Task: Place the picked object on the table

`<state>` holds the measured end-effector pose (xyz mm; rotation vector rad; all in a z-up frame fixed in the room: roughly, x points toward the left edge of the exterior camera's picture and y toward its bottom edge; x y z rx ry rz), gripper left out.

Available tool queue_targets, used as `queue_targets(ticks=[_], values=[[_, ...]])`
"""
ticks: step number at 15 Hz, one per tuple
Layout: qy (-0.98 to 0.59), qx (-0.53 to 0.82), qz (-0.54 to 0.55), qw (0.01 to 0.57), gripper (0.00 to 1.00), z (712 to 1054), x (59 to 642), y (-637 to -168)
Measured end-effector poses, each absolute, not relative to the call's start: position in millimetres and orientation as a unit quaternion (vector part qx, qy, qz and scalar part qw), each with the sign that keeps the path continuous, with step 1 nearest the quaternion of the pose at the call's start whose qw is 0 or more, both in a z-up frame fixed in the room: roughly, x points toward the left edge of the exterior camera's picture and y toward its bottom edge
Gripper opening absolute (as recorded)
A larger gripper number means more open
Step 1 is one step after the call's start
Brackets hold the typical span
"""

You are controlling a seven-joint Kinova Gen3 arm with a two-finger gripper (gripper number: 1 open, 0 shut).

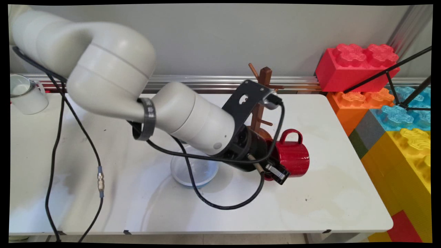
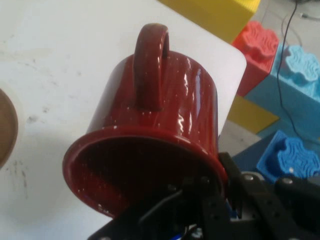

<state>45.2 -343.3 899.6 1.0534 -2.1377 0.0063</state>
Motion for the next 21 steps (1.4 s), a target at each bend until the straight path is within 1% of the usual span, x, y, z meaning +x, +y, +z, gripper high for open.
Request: queue_targets(ticks=[5, 10, 15, 21], values=[[-0.847, 0.425, 0.012, 0.321, 0.0, 925.0, 28.0, -344.8], [-0.858, 0.431, 0.027, 0.276, 0.0, 941.9, 6.6, -353.5], [-0.873, 0.431, 0.037, 0.226, 0.0, 947.8, -16.2, -362.9], [-0.89, 0.422, 0.043, 0.166, 0.0, 942.9, -44.3, -371.2]])
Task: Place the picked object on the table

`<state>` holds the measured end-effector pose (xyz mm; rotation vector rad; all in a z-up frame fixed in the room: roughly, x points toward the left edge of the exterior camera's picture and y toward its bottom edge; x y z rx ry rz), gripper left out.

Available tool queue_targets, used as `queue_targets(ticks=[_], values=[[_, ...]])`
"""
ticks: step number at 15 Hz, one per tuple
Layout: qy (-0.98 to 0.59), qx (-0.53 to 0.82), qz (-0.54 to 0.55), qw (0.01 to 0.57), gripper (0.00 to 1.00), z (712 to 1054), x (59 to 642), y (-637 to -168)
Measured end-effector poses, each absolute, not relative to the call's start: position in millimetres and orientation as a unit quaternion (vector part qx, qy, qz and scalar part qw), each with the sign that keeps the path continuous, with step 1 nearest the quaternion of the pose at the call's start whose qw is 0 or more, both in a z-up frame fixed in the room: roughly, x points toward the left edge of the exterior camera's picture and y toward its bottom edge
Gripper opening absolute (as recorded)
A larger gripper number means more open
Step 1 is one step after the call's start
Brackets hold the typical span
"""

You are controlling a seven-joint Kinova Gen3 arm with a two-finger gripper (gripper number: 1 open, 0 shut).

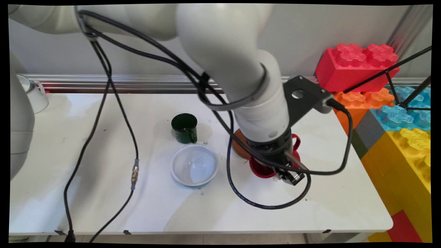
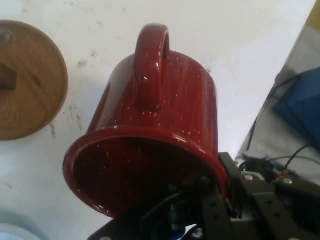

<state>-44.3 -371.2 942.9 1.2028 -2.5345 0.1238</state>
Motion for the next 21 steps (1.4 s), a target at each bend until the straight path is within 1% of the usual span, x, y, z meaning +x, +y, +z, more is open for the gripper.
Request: queue_targets(ticks=[6, 11, 21], values=[[-0.898, 0.428, 0.051, 0.082, 0.0, 929.4, -67.5, -373.8], [-0.901, 0.429, 0.055, 0.03, 0.0, 914.6, -84.1, -381.7], [-0.894, 0.445, 0.038, -0.04, 0.0, 880.8, -113.3, -406.1]])
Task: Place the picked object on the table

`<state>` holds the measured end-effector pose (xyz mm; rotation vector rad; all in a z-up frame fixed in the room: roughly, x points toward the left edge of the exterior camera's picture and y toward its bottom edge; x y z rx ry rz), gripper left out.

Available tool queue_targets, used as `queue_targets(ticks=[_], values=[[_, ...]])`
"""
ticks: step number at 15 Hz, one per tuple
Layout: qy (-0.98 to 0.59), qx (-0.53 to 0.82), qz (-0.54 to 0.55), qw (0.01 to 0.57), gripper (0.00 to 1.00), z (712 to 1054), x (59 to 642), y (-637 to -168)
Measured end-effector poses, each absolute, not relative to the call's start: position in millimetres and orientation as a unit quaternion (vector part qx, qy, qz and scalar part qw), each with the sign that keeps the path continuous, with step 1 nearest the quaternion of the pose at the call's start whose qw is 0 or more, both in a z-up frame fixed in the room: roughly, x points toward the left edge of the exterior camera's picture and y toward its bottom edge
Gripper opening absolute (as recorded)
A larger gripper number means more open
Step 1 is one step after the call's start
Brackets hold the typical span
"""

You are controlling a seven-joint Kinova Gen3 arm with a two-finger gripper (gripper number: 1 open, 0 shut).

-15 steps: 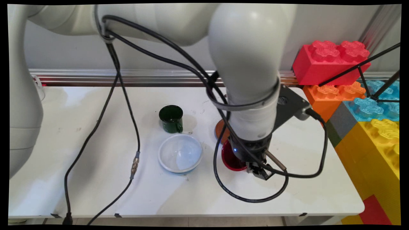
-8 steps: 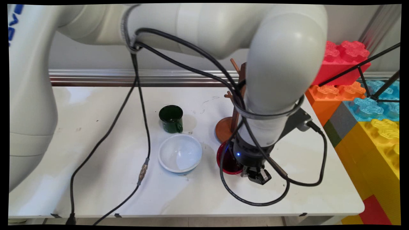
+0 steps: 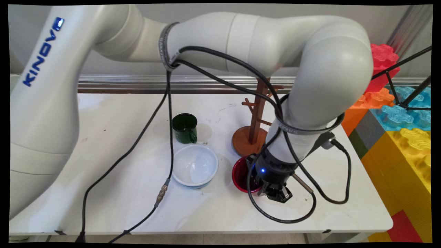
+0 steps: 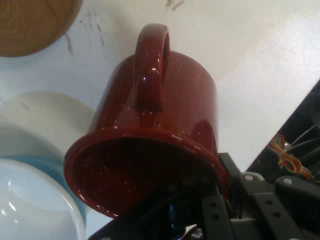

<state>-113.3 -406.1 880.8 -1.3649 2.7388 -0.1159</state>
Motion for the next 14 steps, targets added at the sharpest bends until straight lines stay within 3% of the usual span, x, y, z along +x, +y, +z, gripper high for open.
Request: queue_targets(ticks=[14], values=[[0.883, -0.458, -0.016, 0.104, 0.0, 848.8, -122.6, -435.9]])
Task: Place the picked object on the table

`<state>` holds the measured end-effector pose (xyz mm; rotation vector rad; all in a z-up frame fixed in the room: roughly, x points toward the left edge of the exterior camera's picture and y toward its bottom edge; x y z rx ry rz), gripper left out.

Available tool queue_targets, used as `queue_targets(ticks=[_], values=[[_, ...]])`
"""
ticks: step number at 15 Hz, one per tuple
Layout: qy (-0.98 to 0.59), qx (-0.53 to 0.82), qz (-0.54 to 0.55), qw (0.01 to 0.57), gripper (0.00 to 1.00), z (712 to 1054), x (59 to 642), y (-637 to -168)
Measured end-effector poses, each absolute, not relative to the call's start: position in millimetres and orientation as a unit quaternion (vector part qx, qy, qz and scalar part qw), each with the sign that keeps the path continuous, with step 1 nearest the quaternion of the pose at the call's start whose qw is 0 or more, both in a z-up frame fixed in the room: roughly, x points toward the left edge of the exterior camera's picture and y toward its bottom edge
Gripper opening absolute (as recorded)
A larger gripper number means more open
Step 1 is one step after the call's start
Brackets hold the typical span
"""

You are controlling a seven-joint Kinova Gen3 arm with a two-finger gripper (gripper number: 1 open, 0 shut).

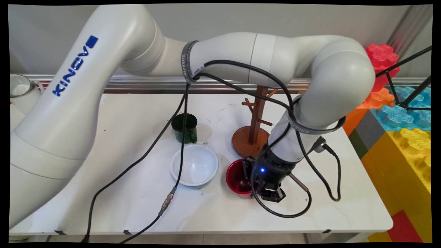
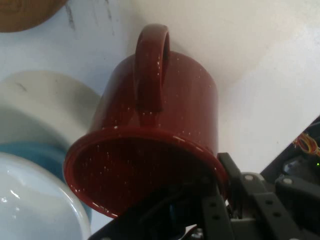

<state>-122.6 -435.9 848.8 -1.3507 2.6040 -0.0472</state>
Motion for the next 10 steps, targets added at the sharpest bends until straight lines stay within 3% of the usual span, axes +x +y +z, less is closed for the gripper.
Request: queue_targets(ticks=[10], values=[[0.878, -0.465, -0.003, 0.114, 0.0, 838.7, -124.7, -443.9]])
